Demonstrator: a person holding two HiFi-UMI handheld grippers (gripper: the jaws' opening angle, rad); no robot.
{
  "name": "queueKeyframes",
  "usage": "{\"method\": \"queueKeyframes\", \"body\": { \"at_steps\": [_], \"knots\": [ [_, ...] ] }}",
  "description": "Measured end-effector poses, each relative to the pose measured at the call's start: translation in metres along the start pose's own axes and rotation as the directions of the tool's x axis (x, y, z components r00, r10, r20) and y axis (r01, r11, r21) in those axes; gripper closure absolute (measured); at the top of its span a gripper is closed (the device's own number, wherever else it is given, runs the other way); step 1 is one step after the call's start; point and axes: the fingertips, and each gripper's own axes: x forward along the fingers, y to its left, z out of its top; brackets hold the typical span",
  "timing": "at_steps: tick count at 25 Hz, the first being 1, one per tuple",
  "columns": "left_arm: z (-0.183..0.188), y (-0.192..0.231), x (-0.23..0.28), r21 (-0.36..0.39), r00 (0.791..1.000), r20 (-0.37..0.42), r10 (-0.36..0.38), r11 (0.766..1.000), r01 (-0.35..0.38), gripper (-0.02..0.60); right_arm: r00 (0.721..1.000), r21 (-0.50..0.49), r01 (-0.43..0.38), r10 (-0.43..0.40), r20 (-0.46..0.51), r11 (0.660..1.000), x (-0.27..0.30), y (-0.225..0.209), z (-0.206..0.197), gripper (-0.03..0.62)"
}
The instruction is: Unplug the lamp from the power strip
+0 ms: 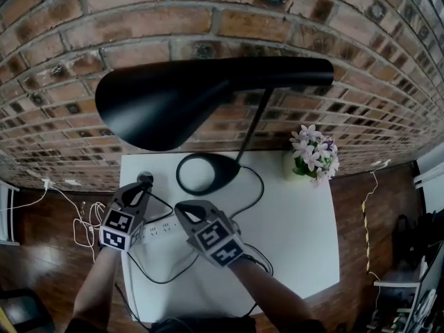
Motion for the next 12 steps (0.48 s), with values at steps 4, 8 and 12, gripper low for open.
{"method": "queueKeyframes", "body": {
  "at_steps": [4, 8, 12],
  "knots": [
    [-0.005, 0.008, 0.013, 0.003, 1.0, -0.013, 0.015, 1.0, -0.015, 0.522, 1.0, 0.01, -0.007, 0.007, 0.007, 1.0, 0.003, -0.006, 0.0, 0.591],
    [-0.014, 0.018, 0.022, 0.008, 0.999, -0.026, 0.034, 0.999, -0.033, 0.522, 1.0, 0.029, -0.014, 0.013, 0.01, 0.999, 0.008, -0.006, -0.003, 0.591],
    [-0.026, 0.029, 0.029, -0.003, 0.997, -0.051, 0.05, 0.999, -0.05, 0.522, 0.999, 0.025, -0.034, 0.034, 0.008, 0.999, 0.013, -0.004, -0.003, 0.591]
  ]
}}
